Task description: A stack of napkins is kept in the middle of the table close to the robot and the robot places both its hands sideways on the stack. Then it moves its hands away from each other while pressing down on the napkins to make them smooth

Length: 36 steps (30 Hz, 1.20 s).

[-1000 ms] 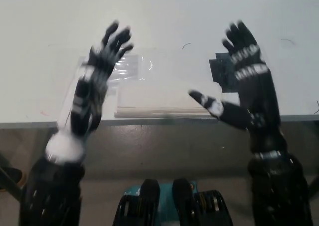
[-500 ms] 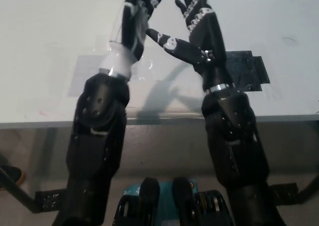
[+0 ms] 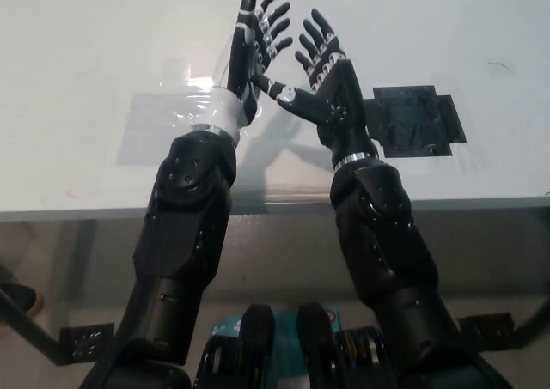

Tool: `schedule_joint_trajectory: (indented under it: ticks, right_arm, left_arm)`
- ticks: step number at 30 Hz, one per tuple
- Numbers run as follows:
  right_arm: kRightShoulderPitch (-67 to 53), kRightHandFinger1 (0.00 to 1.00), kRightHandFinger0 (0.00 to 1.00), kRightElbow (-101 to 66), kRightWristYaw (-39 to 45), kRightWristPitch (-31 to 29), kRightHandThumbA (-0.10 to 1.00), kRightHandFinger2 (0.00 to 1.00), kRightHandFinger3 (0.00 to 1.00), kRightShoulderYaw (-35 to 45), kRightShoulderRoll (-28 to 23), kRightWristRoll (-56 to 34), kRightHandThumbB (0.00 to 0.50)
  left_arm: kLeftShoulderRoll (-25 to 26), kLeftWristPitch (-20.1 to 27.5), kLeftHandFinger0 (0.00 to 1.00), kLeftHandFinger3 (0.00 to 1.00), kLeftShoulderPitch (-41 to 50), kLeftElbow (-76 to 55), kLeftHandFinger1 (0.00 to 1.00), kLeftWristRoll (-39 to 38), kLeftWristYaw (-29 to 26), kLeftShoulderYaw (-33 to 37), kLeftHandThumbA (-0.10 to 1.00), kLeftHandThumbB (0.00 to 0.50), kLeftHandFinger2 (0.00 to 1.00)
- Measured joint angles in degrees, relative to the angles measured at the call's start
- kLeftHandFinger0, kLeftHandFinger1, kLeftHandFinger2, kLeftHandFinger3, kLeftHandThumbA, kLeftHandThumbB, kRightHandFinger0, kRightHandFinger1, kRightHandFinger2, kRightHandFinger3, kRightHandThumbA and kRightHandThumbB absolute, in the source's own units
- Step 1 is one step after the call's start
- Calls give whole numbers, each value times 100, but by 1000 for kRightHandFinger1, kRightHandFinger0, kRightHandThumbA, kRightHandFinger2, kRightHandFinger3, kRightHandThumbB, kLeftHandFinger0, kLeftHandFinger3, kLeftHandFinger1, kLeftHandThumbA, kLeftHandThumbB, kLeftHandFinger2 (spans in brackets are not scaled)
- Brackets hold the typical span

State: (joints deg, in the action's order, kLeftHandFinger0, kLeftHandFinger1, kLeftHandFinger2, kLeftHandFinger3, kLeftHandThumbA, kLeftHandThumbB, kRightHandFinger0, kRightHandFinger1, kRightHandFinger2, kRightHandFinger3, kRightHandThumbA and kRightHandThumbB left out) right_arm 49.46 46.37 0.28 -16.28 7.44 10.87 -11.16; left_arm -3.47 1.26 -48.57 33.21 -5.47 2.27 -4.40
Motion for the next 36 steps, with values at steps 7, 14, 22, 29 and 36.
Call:
schedule_joint_trajectory:
  ticks: [7,14,22,29,36]
  right_arm:
    - [38,1000,1000,584,52,-188,1000,1000,1000,139,5,-141,97]
    - [35,1000,1000,977,78,-337,1000,1000,1000,224,2,-249,108]
    - [-22,1000,1000,1435,96,-492,1000,1000,1000,295,-17,-278,162]
    - [0,1000,1000,1806,191,-617,1000,1000,1000,328,-63,-308,168]
    - [75,1000,1000,1959,257,-709,1000,1000,1000,385,-84,-370,191]
  left_arm:
    - [-18,172,1000,1000,187,292,1000,46,-54,42,1000,381,1000]
    - [-135,299,1000,1000,696,493,1000,176,-124,217,1000,335,1000]
    - [-206,712,1000,1000,908,993,1000,266,-158,377,1000,375,1000]
    - [-183,945,1000,1000,790,1359,1000,254,-158,362,1000,397,1000]
    - [-129,1037,1000,1000,788,1360,1000,245,-148,355,1000,365,1000]
